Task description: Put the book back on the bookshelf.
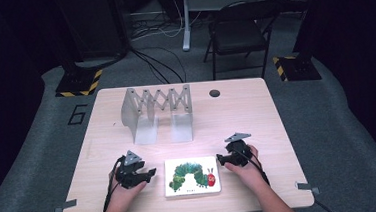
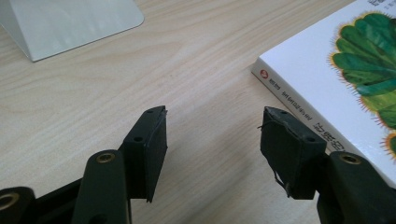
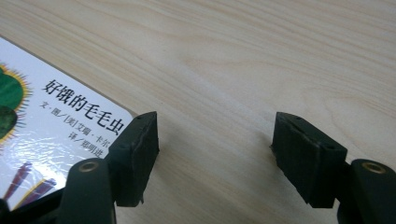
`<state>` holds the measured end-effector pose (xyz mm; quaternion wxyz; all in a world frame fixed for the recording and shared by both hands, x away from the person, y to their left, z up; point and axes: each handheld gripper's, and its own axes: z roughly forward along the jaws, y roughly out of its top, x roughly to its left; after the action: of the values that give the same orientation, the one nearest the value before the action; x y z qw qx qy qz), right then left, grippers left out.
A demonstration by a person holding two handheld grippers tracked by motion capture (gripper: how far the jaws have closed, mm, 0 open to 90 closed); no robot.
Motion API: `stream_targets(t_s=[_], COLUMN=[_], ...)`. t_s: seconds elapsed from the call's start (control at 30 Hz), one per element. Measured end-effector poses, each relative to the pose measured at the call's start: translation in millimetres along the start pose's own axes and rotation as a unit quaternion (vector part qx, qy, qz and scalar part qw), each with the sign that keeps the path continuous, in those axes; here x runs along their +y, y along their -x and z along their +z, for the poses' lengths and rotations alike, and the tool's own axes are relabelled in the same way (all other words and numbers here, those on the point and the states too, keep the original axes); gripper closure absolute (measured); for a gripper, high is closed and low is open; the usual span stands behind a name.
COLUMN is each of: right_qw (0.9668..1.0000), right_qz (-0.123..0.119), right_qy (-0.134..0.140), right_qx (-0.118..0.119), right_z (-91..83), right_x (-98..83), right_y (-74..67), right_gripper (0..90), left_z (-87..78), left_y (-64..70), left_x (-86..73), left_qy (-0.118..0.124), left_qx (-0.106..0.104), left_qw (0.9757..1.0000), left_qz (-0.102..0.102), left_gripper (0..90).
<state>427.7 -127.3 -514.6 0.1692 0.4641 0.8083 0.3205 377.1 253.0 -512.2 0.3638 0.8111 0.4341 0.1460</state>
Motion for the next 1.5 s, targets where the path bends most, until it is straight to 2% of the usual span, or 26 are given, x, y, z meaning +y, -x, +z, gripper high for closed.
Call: stream_targets(t_s=[0.17,0.2,0.33,0.4,0.43,0.47,0.5,0.67,0.8,0.9,0.93,1.1,1.13,1.2,1.23,1.27,1.3,1.33,1.37,1.4,1.43,1.5], right_qw=[1.0,0.9999,0.9998,0.9997,0.9997,0.9996,0.9997,0.9994,0.9992,0.9991,0.9991,0.9987,0.9986,0.9986,0.9985,0.9984,0.9983,0.9982,0.9983,0.9979,0.9978,0.9978], right_qz=[-0.001,0.001,-0.001,-0.002,-0.001,-0.003,0.002,-0.005,-0.007,-0.006,-0.007,-0.002,-0.002,-0.008,-0.005,-0.005,-0.016,-0.01,-0.004,-0.009,-0.014,-0.008], right_qy=[-0.002,-0.005,-0.011,-0.014,-0.015,-0.015,-0.015,-0.011,-0.013,-0.012,-0.011,-0.012,-0.011,-0.006,-0.009,-0.007,-0.006,-0.01,-0.007,-0.01,-0.008,-0.01], right_qx=[0.008,0.011,0.017,0.019,0.021,0.022,0.021,0.032,0.037,0.04,0.042,0.05,0.052,0.053,0.054,0.055,0.055,0.059,0.059,0.063,0.064,0.065], right_z=[-6.8,-7.8,-10.0,-10.8,-11.3,-11.7,-12.4,-16.5,-18.9,-19.2,-19.4,-20.2,-20.2,-19.1,-19.5,-19.1,-18.7,-18.4,-17.8,-17.6,-16.9,-16.2], right_x=[3.0,3.3,4.0,4.4,4.4,4.4,4.2,6.3,7.8,8.4,8.7,9.5,9.6,9.7,9.8,9.8,10.1,10.7,10.8,11.0,11.3,12.4], right_y=[-3.0,-3.5,-3.4,-3.0,-3.1,-3.1,-4.2,-6.6,-9.5,-10.9,-11.4,-13.4,-14.0,-14.6,-15.6,-16.2,-15.7,-17.1,-18.4,-18.4,-18.4,-20.7], right_gripper=[34.8,35.6,36.6,36.6,36.6,36.7,36.7,37.7,38.6,38.6,38.6,37.8,37.5,37.0,36.7,36.3,36.0,35.8,35.6,35.4,35.3,35.3], left_z=[1.1,1.3,-1.4,-3.5,-3.5,-5.0,-6.8,-16.1,-21.0,-22.1,-21.0,-20.6,-20.1,-20.2,-19.7,-19.4,-18.6,-17.6,-16.5,-15.9,-15.7,-15.6], left_y=[1.7,3.0,8.1,10.2,12.0,14.2,16.0,22.7,27.4,29.8,31.5,37.3,42.3,49.0,51.9,53.4,55.4,56.5,58.1,59.2,58.7,59.8], left_x=[0.1,0.0,1.4,2.1,2.2,3.2,4.5,8.4,4.1,1.1,-0.3,-3.4,-5.9,-8.5,-9.5,-10.1,-10.9,-11.5,-12.5,-13.2,-13.1,-13.8], left_qy=[-0.005,0.001,0.001,-0.009,-0.007,-0.011,-0.013,-0.008,-0.004,-0.011,-0.005,-0.008,-0.01,-0.017,-0.015,-0.02,-0.023,-0.025,-0.027,-0.03,-0.032,-0.033], left_qx=[-0.005,-0.005,-0.014,-0.023,-0.025,-0.024,-0.027,-0.037,-0.049,-0.063,-0.064,-0.07,-0.08,-0.089,-0.09,-0.089,-0.092,-0.089,-0.089,-0.09,-0.088,-0.089], left_qw=[1.0,1.0,0.9999,0.9997,0.9997,0.9996,0.9995,0.9991,0.9987,0.9978,0.9978,0.9973,0.9966,0.9957,0.9957,0.9953,0.995,0.995,0.9949,0.9947,0.9943,0.9938], left_qz=[0.0,-0.002,-0.002,0.003,-0.002,0.007,0.008,0.017,0.014,0.017,0.016,0.021,0.018,0.022,0.018,0.032,0.032,0.04,0.039,0.041,0.052,0.058], left_gripper=[41.8,41.9,42.0,42.0,41.9,41.9,41.8,41.8,41.4,40.3,39.9,37.9,37.8,37.1,36.6,36.3,36.1,35.9,35.9,36.2,36.6,36.8])
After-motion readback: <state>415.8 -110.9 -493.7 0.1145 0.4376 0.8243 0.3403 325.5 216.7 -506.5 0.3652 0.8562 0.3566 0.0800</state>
